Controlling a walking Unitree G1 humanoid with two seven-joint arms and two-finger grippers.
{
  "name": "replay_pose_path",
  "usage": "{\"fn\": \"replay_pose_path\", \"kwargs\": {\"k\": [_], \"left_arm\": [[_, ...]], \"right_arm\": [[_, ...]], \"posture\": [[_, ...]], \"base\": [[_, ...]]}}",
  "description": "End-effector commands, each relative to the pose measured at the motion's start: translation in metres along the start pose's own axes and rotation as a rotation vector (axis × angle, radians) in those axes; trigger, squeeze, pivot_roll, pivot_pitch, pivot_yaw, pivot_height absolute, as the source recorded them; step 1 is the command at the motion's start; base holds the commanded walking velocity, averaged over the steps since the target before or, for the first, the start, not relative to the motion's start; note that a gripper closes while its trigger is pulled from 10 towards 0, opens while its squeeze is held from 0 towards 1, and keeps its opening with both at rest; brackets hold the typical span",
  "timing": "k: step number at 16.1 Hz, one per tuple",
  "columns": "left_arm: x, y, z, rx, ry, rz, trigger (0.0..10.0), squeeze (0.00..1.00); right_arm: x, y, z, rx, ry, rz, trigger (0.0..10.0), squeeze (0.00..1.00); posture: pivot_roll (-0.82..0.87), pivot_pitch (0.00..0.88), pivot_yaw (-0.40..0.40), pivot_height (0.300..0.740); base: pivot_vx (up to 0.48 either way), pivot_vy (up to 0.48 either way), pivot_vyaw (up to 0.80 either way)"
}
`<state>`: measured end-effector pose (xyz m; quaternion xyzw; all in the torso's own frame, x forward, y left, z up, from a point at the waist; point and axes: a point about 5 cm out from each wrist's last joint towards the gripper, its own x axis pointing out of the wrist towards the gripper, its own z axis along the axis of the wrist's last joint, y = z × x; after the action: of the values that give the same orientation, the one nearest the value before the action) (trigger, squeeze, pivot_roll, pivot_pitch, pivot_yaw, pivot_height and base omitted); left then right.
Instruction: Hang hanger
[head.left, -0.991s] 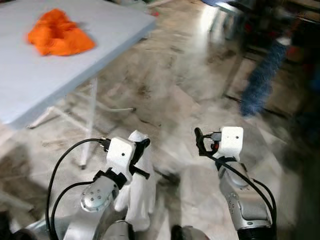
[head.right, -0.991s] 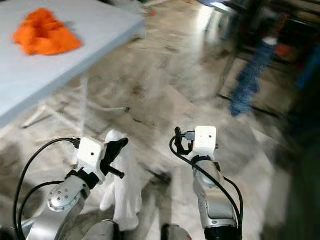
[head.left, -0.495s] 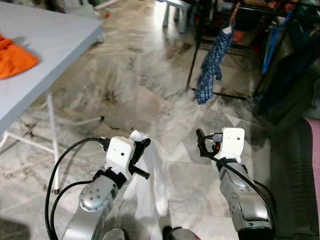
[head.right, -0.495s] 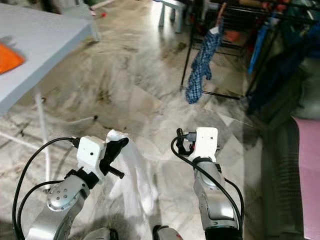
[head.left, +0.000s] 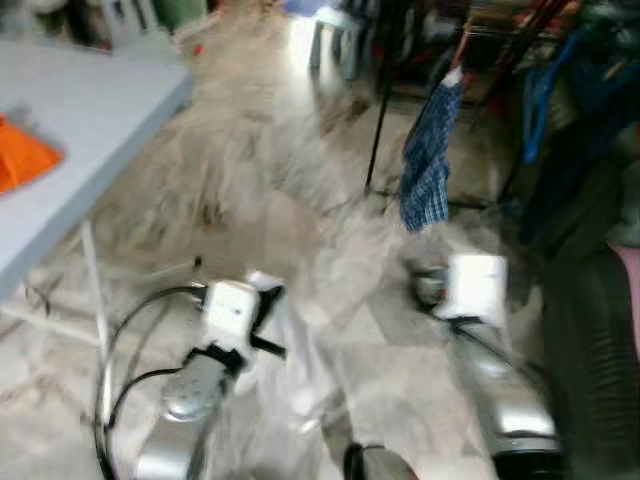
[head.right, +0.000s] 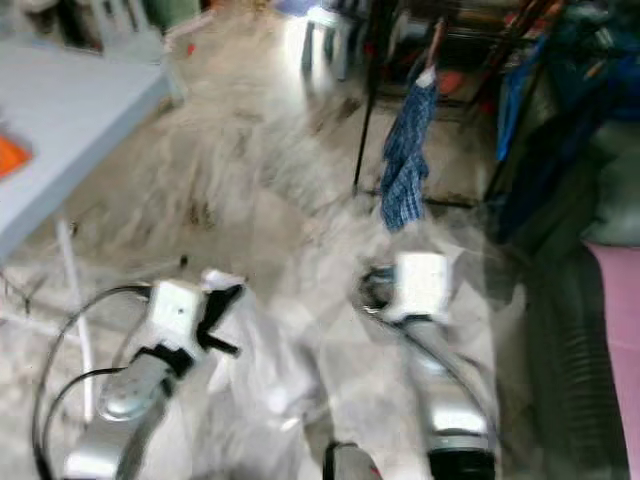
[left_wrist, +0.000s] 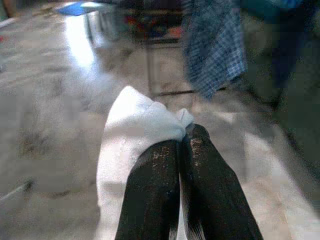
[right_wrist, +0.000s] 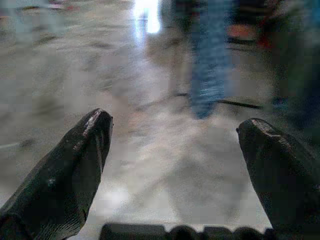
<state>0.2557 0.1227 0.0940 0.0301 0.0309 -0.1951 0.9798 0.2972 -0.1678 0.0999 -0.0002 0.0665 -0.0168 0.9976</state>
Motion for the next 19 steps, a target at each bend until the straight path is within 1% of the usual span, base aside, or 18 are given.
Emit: {"fn": "replay_pose_path", "kwargs": {"k": [1,2,4,5,7,8,9,10,12,15,16,18,19], "left_arm": [[-0.004,0.015,0.000,0.026,-0.013,0.063,10.0,0.00],[-0.006,0.018,-0.004,0.041,0.001,0.074,10.0,0.00],[-0.010,0.025,-0.015,0.035,0.025,0.113,10.0,0.00],[-0.011,0.026,-0.018,0.037,0.026,0.118,10.0,0.00],[-0.009,0.028,-0.024,0.040,0.038,0.140,10.0,0.00],[-0.007,0.028,-0.024,0.045,0.028,0.133,10.0,0.00],[-0.004,0.029,-0.023,0.056,0.015,0.132,10.0,0.00],[0.002,0.033,-0.014,0.062,-0.033,0.160,10.0,0.00],[0.006,0.036,-0.007,0.076,-0.068,0.166,10.0,0.00],[0.004,0.039,-0.012,0.081,-0.064,0.179,10.0,0.00],[0.001,0.037,-0.015,0.077,-0.055,0.192,10.0,0.00],[0.000,0.029,-0.018,0.065,-0.051,0.174,10.0,0.00],[0.001,0.025,-0.019,0.058,-0.054,0.164,10.0,0.00]], "right_arm": [[-0.001,0.006,-0.001,0.006,-0.007,0.016,10.0,0.00],[-0.003,0.002,-0.004,-0.003,0.000,0.007,10.0,0.00],[-0.011,-0.008,-0.013,-0.023,0.023,-0.009,10.0,0.00],[-0.013,-0.011,-0.016,-0.026,0.029,-0.013,10.0,0.00],[-0.019,-0.016,-0.024,-0.030,0.046,-0.021,10.0,0.00],[-0.021,-0.017,-0.027,-0.030,0.050,-0.025,10.0,0.00],[-0.021,-0.016,-0.028,-0.029,0.051,-0.028,10.0,0.00],[-0.022,-0.016,-0.029,-0.030,0.053,-0.024,10.0,0.00],[-0.022,-0.017,-0.030,-0.036,0.053,-0.016,10.0,0.00],[-0.019,-0.014,-0.031,-0.036,0.058,-0.001,10.0,0.00],[-0.017,-0.009,-0.030,-0.035,0.055,0.018,10.0,0.00],[-0.016,-0.003,-0.030,-0.032,0.057,0.034,10.0,0.00],[-0.016,-0.003,-0.030,-0.028,0.055,0.032,10.0,0.00]], "posture": [[-0.04,0.106,-0.033,0.740],[-0.04,0.092,-0.030,0.740],[-0.04,0.038,-0.023,0.740],[-0.04,0.022,-0.020,0.740],[-0.04,0.000,-0.008,0.740],[-0.05,0.000,-0.003,0.740],[-0.05,0.000,0.001,0.740],[-0.05,0.000,0.007,0.740],[-0.04,0.000,0.004,0.740],[-0.04,0.000,-0.004,0.740],[-0.04,0.000,-0.010,0.740],[-0.04,0.000,-0.008,0.740],[-0.04,0.000,-0.006,0.740]], "base": [[0.307,0.255,0.00],[0.307,0.247,0.00],[0.308,0.253,0.00],[0.311,0.247,0.00],[0.156,0.120,0.00],[0.000,0.000,0.00],[0.000,0.000,0.00],[0.000,0.000,0.00],[0.000,0.000,0.00],[0.000,0.000,-0.66],[0.000,0.000,-0.80],[0.281,0.000,0.00],[0.296,0.000,0.00]]}}
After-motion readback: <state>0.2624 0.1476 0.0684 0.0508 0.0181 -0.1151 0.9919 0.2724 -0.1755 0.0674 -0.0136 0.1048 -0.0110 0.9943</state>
